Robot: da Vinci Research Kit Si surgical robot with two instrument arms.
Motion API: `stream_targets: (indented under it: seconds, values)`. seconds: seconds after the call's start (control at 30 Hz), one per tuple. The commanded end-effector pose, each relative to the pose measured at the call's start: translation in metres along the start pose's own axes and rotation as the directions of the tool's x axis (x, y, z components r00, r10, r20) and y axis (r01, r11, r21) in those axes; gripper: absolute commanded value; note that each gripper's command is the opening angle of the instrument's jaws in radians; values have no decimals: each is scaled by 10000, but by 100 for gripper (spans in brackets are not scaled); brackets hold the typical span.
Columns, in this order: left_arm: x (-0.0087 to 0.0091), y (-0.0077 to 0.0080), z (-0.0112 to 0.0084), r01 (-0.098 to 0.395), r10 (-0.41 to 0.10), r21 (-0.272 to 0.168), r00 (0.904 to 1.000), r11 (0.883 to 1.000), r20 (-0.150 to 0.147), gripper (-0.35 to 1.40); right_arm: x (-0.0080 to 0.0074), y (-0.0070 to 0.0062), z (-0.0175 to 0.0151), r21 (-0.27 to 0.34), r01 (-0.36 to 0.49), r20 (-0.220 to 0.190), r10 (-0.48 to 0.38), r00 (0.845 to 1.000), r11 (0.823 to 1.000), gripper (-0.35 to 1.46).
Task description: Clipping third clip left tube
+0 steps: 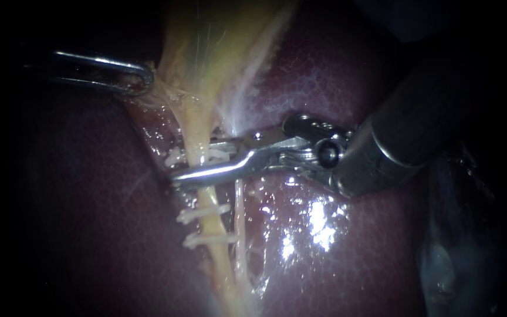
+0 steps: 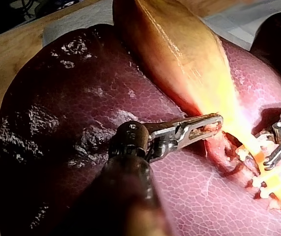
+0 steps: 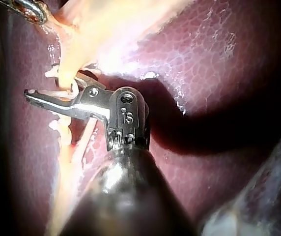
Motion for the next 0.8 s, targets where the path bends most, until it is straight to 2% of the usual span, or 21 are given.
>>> stream_targets:
  seconds: [0.03,0.17,0.37,0.43,0.53,0.63,0.73,0.8]
  values:
    - [0,0,0,1,-1,-1,10000,10000,0,-35,4,-4,1,25,-18,-34,18,10000,10000,49]
    - [0,0,0,1,-1,-2,10000,10000,0,-35,16,-19,3,114,-94,-141,95,9999,9999,48]
    - [0,0,0,1,-1,-1,10000,10000,-1,-35,16,-21,0,152,-103,-119,104,9999,9998,38]
    - [0,0,0,1,-1,-1,10000,10000,-1,-35,16,-21,-3,163,-103,-109,105,9999,9998,27]
    - [0,0,0,1,-1,-1,10000,10000,-1,-35,14,-22,-8,110,-103,-142,104,9998,9999,-8]
    - [0,0,0,1,-1,0,10000,10000,-1,-35,14,-23,-10,116,-104,-138,106,9998,9999,-31]
    - [0,0,0,1,-1,0,10000,10000,-1,-35,14,-23,-11,95,-104,-151,105,9998,9999,-35]
    - [0,0,0,1,-1,0,10000,10000,-1,-35,13,-22,-12,-11,199,-247,-199,9995,9998,-35]
